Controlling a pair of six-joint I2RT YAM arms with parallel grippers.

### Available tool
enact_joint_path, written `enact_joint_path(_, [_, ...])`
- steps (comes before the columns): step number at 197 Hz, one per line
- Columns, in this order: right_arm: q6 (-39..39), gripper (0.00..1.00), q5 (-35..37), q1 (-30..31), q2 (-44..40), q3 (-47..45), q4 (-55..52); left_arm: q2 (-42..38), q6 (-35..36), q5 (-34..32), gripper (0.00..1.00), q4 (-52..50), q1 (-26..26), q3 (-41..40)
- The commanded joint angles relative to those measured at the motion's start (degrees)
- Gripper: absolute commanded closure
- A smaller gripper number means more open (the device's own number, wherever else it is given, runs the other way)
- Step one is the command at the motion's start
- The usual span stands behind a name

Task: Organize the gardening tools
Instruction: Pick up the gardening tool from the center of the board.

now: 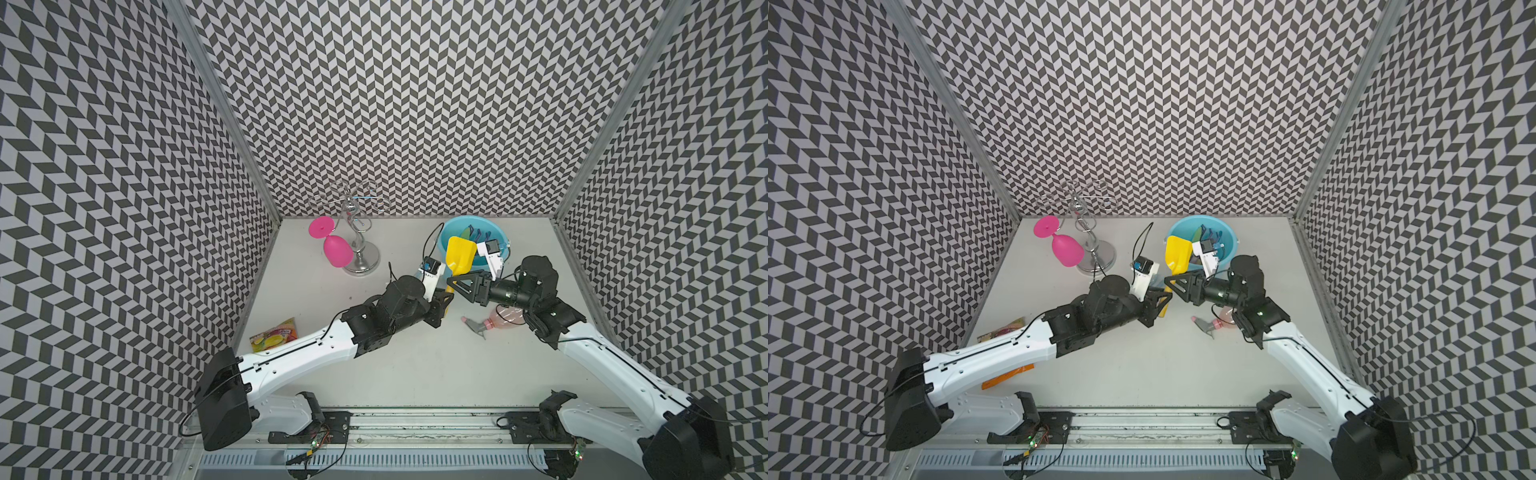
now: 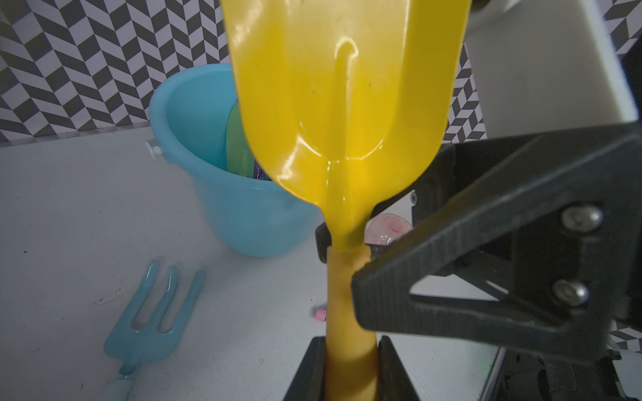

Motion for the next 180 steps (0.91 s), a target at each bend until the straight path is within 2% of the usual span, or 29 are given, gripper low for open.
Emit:
enact_joint_path(1, [0.25, 0.63, -0.99, 0.34, -0.27, 1.10, 3.28, -1.79, 1.69, -0.27, 0.92, 3.49, -0.75, 1.77])
enact_joint_path(41, [0.24, 0.76, -0.73, 0.34, -0.45, 0.79, 3.43, -1.99, 2.56, -0.66, 0.92, 3.96, -1.45, 1.61])
enact_joint_path(60, [0.31, 0.89, -0.57, 0.34, -0.44, 0.84, 3.54, -2.08, 2.84, -1.10, 0.91, 3.89, -1.72, 1.57])
enact_joint_path(78, [0.13, 0.97, 0.51, 0.34, -0.69, 1.05, 3.28, -2.27, 2.75, -1.79, 0.77, 3.68, -1.90, 1.48])
enact_joint_path(99, [-0.45, 0.98, 2.71, 0.27, -0.93, 1.81, 2.49, -2.74, 2.26, -2.95, 0.66, 3.25, -1.89, 0.72])
enact_joint_path(107, [-0.86, 0.98, 4.12, 0.25, -0.89, 2.61, 1.51, -3.11, 1.82, -3.96, 0.56, 3.00, -1.89, 0.37])
enact_joint_path(115, [-1.41, 0.98, 5.86, 0.17, -0.76, 3.45, 0.48, -3.80, 1.63, -4.78, 0.43, 3.00, -1.90, -0.34])
enact_joint_path(126, [-2.01, 0.98, 8.23, 0.09, -0.63, 4.55, -0.76, -4.93, 1.53, -5.58, 0.35, 2.98, -1.82, -1.19])
enact_joint_path(162, [-3.69, 0.99, 16.14, -0.62, 0.14, 8.20, -2.17, -9.41, 0.65, -9.69, 0.25, 0.56, -1.26, -4.09])
enact_joint_path(180, [-6.04, 0.99, 21.23, -0.83, 1.98, 11.60, -4.28, -11.75, -0.72, -11.48, 0.24, -1.85, -0.47, -5.62])
